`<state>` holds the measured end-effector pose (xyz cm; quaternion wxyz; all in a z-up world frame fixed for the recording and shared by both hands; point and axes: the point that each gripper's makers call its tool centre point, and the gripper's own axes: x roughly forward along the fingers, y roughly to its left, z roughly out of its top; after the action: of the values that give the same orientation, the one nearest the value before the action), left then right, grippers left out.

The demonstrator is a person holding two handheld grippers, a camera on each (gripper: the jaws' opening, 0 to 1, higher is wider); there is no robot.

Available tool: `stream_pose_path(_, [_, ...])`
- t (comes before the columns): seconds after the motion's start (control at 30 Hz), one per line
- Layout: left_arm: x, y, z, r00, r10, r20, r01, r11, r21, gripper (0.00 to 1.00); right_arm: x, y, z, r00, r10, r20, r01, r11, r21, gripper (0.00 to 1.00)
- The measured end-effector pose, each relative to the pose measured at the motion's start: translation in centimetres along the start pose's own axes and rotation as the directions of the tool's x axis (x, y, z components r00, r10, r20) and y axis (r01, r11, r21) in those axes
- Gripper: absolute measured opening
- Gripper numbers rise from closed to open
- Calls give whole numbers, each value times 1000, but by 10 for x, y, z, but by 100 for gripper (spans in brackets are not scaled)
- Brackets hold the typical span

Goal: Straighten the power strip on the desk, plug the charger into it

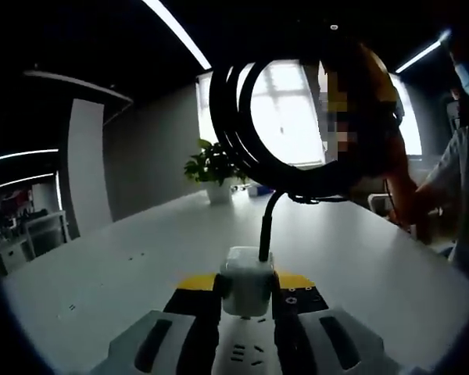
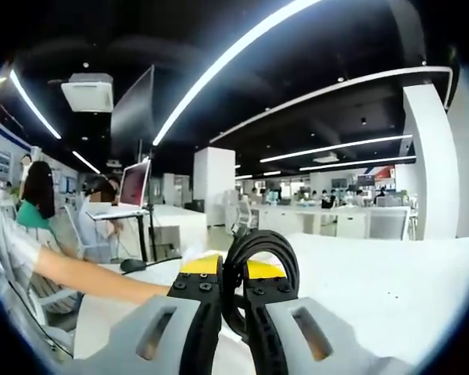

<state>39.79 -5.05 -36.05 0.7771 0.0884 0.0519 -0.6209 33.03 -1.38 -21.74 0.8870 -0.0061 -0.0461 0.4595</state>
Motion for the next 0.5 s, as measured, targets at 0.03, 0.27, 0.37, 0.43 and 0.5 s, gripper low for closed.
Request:
stream_pose_path(0.03, [0, 1, 0, 1000, -1, 1, 1, 1000, -1, 24, 0, 0, 0, 1000, 0, 0, 0, 1000, 2, 7])
stream_pose_path(0.27, [2, -2, -7, 1000, -6, -24, 6, 1000, 13, 24, -1, -1, -7, 1000, 3, -5, -2, 1000, 17, 7])
stream_pose_path(0.37, [2, -1, -7, 1000, -12, -25, 12, 1000, 15, 23, -2, -3, -6, 1000, -2, 6, 2, 1000, 20, 7])
stream_pose_path(0.43, [2, -1, -7, 1000, -14, -27, 14, 1000, 20, 23, -3, -4, -6, 1000, -1, 13, 1, 1000, 29, 7])
stream_pose_path(0.5, [2, -1, -7, 1000, -15, -26, 16, 1000, 19, 23, -3, -5, -7, 1000, 0, 17, 0, 999, 34, 7])
